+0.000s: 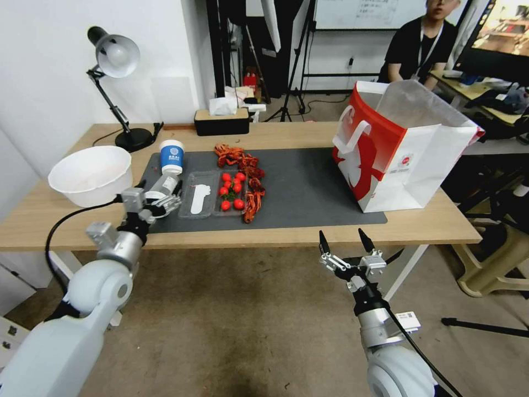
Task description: Pick up the trash from the table and place it into the takeout bag.
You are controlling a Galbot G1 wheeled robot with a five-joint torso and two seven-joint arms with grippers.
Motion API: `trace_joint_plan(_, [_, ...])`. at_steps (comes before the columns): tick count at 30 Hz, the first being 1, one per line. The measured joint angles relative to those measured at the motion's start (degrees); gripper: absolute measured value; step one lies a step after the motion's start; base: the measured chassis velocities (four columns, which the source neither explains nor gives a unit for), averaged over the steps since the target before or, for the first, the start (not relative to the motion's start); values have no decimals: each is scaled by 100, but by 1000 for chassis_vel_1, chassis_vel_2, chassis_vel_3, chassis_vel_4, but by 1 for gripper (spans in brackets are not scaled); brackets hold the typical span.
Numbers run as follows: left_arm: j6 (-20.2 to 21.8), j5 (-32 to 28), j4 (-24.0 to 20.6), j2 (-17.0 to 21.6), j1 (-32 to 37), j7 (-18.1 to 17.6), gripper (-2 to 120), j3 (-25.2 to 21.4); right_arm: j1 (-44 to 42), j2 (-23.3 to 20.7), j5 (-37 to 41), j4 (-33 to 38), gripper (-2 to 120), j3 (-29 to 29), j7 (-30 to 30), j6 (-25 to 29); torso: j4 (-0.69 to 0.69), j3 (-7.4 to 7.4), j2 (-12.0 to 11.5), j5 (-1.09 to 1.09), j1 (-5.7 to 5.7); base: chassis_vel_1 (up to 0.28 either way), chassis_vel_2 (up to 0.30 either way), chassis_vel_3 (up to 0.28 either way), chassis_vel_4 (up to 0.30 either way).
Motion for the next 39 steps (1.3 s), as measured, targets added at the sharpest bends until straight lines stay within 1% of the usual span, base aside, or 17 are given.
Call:
trace_joint_plan(2, [132,74,168,-31,-129,-161,100,66,13,9,-22,-75,100,12,1,19,0,-1,0,3,-1,0,0,0,0])
trace_joint_plan(3, [132,74,168,-31,-129,-161,100,66,13,9,-22,-75,100,12,1,19,0,-1,0,3,-1,0,0,0,0])
trace_joint_plan(5, [221,196,319,-57,-199,-242,100,99,36,9,-38,-131,100,23,1,36,1,0,0,-4,-1,0,0,0,0])
trace_joint_plan(8, [247,290,403,-75,-250,-293,100,109,58,4,-41,-173,100,30,3,53,1,0,0,2,-1,0,0,0,0])
trace_joint_plan(9, [257,306,428,-87,-261,-310,100,123,62,2,-41,-183,100,31,3,60,1,0,0,0,-1,0,0,0,0])
trace_joint_plan(15, [312,361,542,-133,-359,-394,100,217,66,-10,-41,-205,100,38,14,84,0,0,0,1,-1,0,0,0,0])
trace_joint_plan(18, [437,411,641,-149,-477,-522,100,314,55,-33,-41,-203,100,76,24,99,0,0,0,0,-1,0,0,0,0])
trace_joint_plan(19, [437,411,641,-149,-477,-522,100,314,55,-33,-41,-203,100,76,24,99,0,0,0,0,-1,0,0,0,0])
trace_joint_plan(22, [622,452,658,-154,-523,-660,100,358,25,-39,-41,-195,100,102,26,123,0,0,0,1,-1,0,0,0,0])
trace_joint_plan(29, [724,462,658,-138,-531,-795,100,390,22,-38,-41,-195,100,110,34,147,0,0,0,1,-1,0,0,0,0])
trace_joint_plan(30, [724,455,650,-138,-531,-815,99,385,29,-36,-41,-195,100,110,36,149,0,-1,0,0,-1,0,0,0,0])
trace_joint_plan(31, [722,448,645,-138,-531,-821,95,374,34,-32,-41,-197,100,110,37,151,0,-1,0,1,-1,0,0,0,0])
trace_joint_plan(32, [697,346,613,-137,-517,-822,83,352,39,-22,-41,-205,100,101,43,160,0,-1,0,1,-1,0,0,0,0])
trace_joint_plan(33, [697,346,613,-137,-517,-822,83,352,39,-22,-41,-205,100,101,43,160,0,-1,0,1,-1,0,0,0,0])
trace_joint_plan(36, [643,297,572,-126,-491,-822,77,333,39,-19,-41,-205,100,101,51,166,0,-1,0,0,-1,0,0,0,0])
trace_joint_plan(39, [567,260,517,-111,-470,-816,76,321,39,-17,-41,-197,100,101,55,173,0,0,0,0,-1,0,0,0,0])
